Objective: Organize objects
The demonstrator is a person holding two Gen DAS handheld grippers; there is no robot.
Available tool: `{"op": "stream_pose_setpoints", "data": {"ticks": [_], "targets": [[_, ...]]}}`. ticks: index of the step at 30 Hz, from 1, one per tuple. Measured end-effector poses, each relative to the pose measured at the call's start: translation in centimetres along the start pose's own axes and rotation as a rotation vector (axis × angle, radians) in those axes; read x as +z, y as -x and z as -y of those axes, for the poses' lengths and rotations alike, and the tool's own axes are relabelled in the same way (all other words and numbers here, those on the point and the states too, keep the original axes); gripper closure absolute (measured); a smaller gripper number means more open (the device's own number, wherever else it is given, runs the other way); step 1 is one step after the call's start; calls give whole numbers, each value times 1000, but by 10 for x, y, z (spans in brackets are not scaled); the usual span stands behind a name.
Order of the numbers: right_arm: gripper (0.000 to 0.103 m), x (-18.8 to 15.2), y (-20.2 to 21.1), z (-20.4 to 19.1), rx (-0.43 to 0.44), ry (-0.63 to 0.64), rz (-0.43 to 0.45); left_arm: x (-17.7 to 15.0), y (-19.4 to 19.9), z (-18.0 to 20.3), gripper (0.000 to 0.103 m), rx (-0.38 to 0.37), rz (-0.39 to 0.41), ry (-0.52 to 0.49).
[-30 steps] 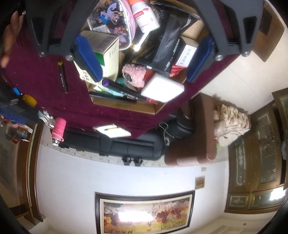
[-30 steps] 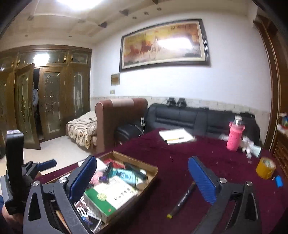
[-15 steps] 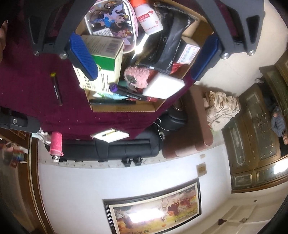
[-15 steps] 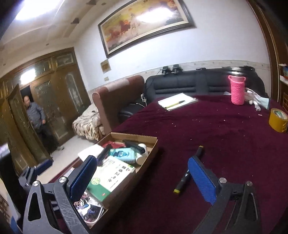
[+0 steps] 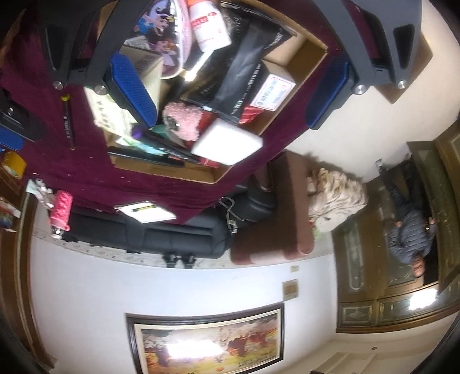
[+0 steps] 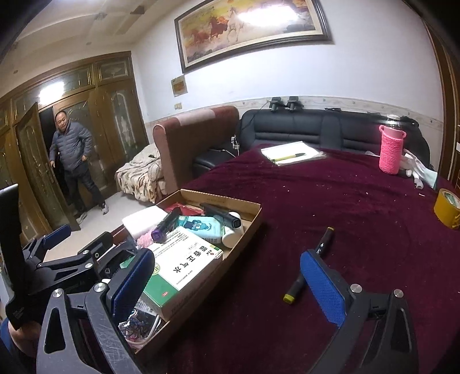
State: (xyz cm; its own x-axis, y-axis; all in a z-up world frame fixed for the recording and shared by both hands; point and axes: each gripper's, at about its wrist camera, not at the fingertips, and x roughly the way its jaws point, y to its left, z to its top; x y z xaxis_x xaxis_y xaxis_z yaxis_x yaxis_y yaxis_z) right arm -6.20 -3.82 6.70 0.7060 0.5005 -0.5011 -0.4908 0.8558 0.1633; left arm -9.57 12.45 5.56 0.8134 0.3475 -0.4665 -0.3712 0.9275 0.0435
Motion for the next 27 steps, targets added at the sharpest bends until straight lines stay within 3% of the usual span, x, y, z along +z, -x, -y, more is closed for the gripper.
{"op": "stream_pose_setpoints", "data": {"ticks": [11, 27], "targets": [[0, -3, -3, -3, -1, 16, -15, -2, -10, -1, 0, 74, -42, -12], [0, -7, -12, -8, 4, 36, -48, -4, -21, 4, 0, 83, -50, -51]]}}
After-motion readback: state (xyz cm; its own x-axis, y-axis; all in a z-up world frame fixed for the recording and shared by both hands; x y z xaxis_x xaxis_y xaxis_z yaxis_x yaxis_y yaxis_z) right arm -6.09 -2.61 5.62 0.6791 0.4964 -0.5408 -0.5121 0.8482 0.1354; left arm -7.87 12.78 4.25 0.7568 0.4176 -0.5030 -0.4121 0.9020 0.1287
